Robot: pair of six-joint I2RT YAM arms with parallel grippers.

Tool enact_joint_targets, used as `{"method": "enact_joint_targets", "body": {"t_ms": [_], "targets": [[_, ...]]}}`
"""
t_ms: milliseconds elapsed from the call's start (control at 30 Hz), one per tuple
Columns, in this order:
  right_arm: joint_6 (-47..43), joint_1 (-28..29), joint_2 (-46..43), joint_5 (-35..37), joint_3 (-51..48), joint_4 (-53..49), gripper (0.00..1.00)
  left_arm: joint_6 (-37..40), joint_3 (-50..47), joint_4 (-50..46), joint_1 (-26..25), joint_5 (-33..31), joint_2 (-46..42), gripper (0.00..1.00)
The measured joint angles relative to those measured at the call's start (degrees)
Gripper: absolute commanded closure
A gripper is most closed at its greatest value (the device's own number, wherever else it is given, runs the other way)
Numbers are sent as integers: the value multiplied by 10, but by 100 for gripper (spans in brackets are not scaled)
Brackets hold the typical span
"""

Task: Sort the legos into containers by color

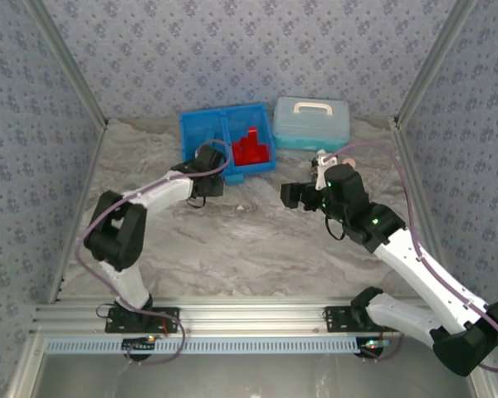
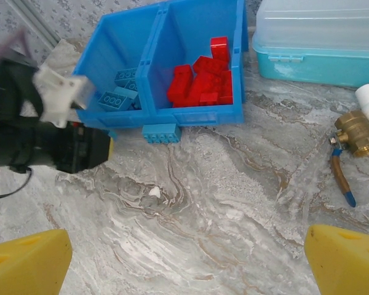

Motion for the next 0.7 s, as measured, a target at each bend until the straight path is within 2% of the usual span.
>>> {"method": "enact_joint_targets", "body": {"t_ms": [133,267,433,633,700], "targets": [[0,2,0,0,0,0,0,3,59,-21,-8,-22,-44,67],[0,4,0,0,0,0,0,11,159,-30,20,-32,-11,67],[0,6,-3,0,0,0,0,15,291,-50,61,-19,105,67],[0,6,-12,0,4,-1,0,21,498,-128,79,-5,286,67],[0,6,-13,0,6,-1,0,21,539,-149,82,2,323,64]]}}
